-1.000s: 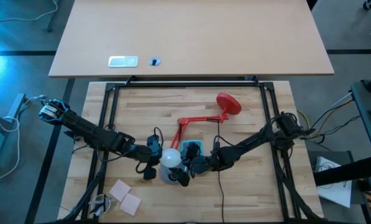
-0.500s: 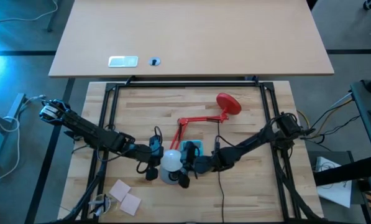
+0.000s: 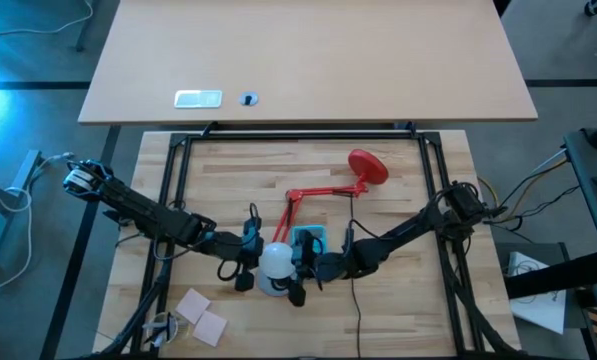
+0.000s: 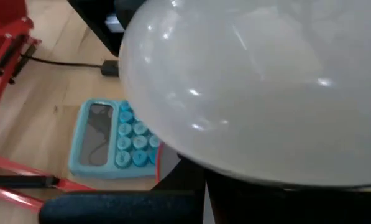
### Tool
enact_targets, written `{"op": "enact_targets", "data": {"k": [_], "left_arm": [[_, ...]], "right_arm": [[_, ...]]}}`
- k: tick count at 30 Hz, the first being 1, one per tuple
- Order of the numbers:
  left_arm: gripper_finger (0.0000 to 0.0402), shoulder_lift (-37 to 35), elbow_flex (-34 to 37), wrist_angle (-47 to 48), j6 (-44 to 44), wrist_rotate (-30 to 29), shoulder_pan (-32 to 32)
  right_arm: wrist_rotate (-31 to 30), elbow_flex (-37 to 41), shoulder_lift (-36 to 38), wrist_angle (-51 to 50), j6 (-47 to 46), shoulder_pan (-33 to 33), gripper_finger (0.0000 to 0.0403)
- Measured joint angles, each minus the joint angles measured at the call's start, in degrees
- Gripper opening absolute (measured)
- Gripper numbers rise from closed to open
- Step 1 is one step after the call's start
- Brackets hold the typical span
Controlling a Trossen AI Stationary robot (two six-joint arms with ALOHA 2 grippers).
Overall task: Screw lightbulb
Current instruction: Remove the lightbulb from the orange desk lamp
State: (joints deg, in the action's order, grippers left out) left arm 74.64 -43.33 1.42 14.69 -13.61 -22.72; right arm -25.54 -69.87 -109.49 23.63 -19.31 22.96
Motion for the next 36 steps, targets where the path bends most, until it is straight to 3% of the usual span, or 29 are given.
{"op": "enact_targets", "data": {"k": [6, 18, 24, 32, 36], "left_arm": [[0.0, 0.0, 0.0, -2.0, -2.2, -1.0, 0.0], [0.0, -0.5, 0.0, -1.9, -2.5, -5.2, 0.0], [0.0, -5.3, 0.0, 7.1, -2.2, -7.4, -0.1], [0.0, -14.1, 0.0, 16.5, -0.7, -7.4, -1.0], [0.0, -17.5, 0.0, 19.8, -0.7, -8.0, -1.3]], "right_arm": [[-0.2, 0.0, 0.0, 1.5, -0.2, -0.1, 0.0297], [-5.1, 0.0, 0.3, 2.4, -0.4, 0.4, 0.0249], [-4.4, 0.0, 2.0, 1.1, 0.5, 0.7, 0.0213], [-4.0, -0.1, 10.2, -9.7, 2.6, 0.1, 0.0144], [-3.9, 0.0, 15.9, -19.0, 0.1, -1.5, 0.0139]]}}
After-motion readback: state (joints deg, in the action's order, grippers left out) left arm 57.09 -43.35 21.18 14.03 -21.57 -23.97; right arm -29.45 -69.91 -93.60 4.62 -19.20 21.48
